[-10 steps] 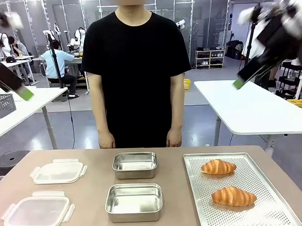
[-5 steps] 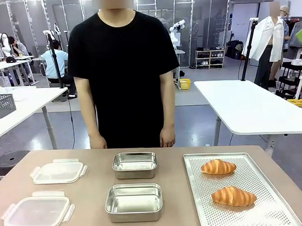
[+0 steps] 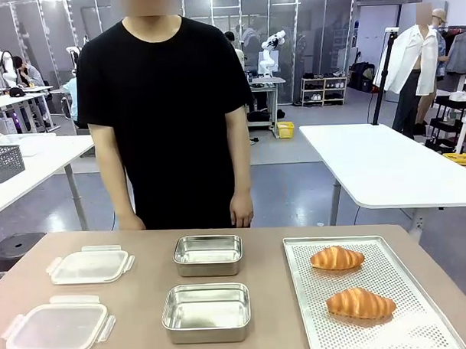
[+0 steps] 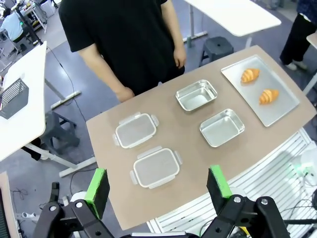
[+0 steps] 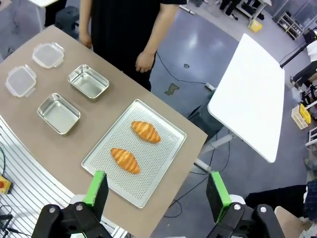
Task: Place the bread into the airtight container.
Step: Pick up a Butter Roll and place it into an empty Airtight Container.
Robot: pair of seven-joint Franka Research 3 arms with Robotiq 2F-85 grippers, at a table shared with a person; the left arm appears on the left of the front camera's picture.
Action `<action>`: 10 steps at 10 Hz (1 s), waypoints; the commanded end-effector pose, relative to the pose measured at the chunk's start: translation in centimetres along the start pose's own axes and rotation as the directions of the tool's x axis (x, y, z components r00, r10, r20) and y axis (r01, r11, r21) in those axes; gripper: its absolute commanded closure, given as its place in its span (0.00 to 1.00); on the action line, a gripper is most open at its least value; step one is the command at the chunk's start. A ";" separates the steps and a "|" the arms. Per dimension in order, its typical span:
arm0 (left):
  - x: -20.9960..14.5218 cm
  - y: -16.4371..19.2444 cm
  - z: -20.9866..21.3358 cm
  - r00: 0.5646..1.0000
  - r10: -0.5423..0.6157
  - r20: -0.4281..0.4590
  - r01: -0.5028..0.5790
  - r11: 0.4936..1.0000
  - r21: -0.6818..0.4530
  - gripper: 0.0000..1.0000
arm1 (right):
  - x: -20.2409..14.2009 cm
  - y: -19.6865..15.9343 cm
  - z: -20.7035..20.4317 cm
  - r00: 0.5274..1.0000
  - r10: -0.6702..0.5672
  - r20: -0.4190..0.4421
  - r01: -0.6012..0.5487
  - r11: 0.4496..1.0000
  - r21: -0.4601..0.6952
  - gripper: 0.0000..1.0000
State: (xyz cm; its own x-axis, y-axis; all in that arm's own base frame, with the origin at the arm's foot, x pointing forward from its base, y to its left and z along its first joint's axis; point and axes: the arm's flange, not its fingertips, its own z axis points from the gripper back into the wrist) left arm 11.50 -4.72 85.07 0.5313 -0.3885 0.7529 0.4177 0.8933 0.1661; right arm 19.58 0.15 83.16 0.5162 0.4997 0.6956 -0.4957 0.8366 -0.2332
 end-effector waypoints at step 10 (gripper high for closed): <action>0.0 -0.1 0.0 1.000 -0.004 -0.002 0.004 1.000 -0.005 0.00 | 0.0 0.0 0.0 1.000 0.000 0.004 0.000 1.000 0.007 0.00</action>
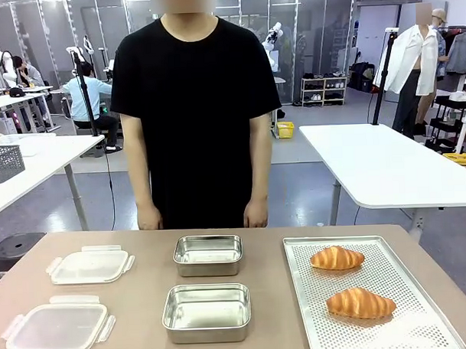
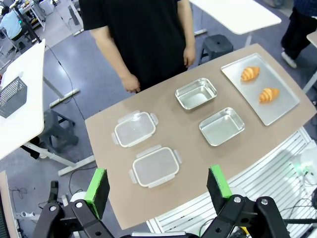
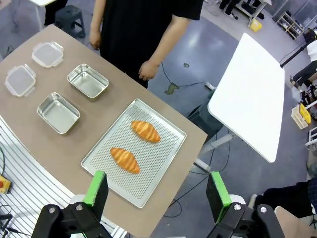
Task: Place the bread into the airtight container.
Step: Pick up a Butter Roll and place it into an empty Airtight Container.
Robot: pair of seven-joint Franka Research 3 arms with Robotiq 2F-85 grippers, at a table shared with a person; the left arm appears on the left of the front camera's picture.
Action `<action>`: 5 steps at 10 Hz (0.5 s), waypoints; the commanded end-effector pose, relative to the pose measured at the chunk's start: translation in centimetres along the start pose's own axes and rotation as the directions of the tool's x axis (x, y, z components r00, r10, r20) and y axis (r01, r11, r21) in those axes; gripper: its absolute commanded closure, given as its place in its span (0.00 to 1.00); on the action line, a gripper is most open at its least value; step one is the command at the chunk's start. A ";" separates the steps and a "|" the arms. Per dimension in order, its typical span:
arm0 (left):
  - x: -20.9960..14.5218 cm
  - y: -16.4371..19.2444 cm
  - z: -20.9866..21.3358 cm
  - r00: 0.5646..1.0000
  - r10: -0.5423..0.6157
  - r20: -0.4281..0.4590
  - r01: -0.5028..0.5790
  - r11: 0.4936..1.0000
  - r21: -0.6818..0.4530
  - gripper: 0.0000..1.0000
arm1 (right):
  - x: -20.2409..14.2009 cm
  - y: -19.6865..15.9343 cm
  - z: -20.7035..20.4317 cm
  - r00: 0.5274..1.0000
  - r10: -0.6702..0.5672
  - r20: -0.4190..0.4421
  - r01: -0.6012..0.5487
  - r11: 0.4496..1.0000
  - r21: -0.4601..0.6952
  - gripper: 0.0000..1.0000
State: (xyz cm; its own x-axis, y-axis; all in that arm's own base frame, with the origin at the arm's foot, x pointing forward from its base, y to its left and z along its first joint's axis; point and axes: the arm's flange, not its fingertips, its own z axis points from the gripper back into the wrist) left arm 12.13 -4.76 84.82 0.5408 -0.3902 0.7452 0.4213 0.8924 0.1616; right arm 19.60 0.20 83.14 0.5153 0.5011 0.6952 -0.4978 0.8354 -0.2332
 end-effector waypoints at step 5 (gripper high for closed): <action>-0.1 -0.3 0.6 1.000 -0.005 0.010 0.005 1.000 0.001 0.00 | 0.0 0.0 0.1 1.000 -0.002 0.004 0.002 1.000 0.005 0.00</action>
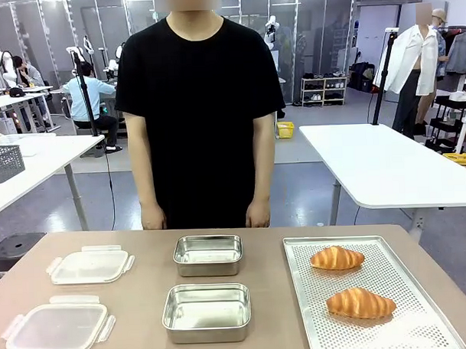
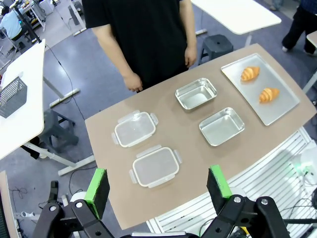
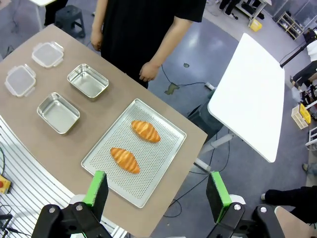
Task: Place the bread into the airtight container.
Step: Pick up a Butter Roll and place it into an empty Airtight Container.
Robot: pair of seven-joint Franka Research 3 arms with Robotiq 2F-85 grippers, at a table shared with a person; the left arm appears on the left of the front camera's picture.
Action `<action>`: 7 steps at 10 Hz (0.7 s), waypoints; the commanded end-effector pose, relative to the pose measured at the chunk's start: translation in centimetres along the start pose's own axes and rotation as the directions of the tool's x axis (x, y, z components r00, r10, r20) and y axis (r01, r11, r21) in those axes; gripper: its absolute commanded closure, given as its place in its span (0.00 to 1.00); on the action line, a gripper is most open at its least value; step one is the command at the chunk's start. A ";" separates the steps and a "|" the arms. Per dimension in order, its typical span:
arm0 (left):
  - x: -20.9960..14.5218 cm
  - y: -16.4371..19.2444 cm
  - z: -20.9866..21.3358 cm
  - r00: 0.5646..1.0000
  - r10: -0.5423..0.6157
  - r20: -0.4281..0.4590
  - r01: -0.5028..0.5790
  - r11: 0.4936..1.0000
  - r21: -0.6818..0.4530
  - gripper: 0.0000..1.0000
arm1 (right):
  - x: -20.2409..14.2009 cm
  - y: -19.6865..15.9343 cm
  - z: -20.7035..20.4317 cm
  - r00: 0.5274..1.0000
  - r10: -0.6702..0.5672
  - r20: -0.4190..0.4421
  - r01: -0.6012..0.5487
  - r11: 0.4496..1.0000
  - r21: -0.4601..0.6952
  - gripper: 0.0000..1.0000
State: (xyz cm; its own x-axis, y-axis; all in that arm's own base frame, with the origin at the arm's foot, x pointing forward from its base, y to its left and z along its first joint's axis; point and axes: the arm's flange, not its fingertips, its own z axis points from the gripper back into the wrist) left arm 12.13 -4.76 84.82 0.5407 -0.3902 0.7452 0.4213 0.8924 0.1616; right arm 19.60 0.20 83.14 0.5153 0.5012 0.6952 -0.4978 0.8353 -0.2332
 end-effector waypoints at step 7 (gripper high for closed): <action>-0.1 -0.3 0.6 1.000 -0.005 0.010 0.005 1.000 0.001 0.00 | 0.0 0.0 0.1 1.000 -0.002 0.004 0.002 1.000 0.005 0.00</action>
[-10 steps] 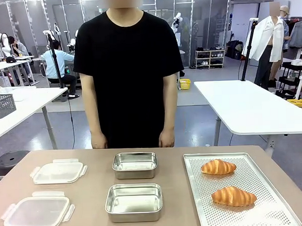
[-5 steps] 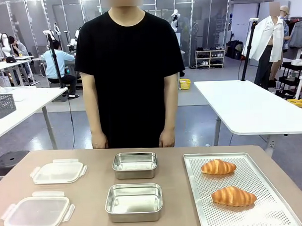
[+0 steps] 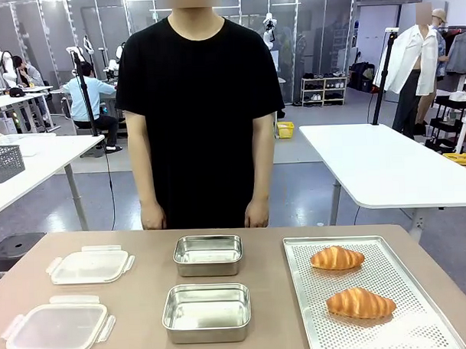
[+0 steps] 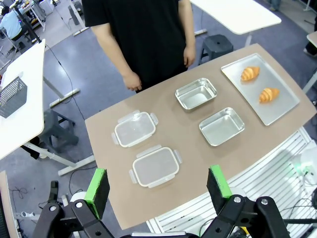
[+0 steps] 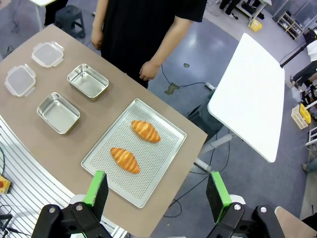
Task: Place the bread into the airtight container.
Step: Pick up a Butter Roll and place it into an empty Airtight Container.
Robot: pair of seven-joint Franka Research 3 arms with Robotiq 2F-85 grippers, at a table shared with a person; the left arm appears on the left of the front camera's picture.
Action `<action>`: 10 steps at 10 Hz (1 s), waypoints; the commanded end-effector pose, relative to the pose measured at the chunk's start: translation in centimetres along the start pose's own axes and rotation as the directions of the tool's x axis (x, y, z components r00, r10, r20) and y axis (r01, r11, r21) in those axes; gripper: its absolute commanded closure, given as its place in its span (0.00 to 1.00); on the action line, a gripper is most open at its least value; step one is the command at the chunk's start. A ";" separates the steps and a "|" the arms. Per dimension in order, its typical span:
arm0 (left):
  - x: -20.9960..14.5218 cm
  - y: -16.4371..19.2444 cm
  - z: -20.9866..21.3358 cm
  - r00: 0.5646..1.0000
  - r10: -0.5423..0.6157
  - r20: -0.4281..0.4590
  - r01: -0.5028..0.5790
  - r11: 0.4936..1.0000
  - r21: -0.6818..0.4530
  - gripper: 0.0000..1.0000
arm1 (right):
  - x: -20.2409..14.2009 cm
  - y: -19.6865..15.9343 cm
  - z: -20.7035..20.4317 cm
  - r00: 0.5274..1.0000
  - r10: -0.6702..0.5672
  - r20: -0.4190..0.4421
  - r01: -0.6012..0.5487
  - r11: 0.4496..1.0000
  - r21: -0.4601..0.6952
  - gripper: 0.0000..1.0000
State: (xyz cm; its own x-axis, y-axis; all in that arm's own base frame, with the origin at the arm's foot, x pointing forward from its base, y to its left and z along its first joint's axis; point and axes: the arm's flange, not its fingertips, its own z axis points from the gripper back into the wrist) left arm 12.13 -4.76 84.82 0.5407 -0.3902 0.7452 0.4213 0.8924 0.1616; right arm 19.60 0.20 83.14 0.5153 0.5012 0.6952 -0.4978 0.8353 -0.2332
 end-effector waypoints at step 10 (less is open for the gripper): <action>-0.1 -0.3 0.6 1.000 -0.005 0.010 0.005 1.000 0.001 0.00 | 0.0 0.0 0.1 1.000 -0.002 0.004 0.002 1.000 0.005 0.00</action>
State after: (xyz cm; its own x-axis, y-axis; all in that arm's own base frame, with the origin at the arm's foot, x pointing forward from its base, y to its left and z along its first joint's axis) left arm 12.13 -4.76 84.82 0.5407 -0.3902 0.7452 0.4213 0.8924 0.1616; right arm 19.60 0.20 83.14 0.5153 0.5012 0.6952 -0.4978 0.8353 -0.2332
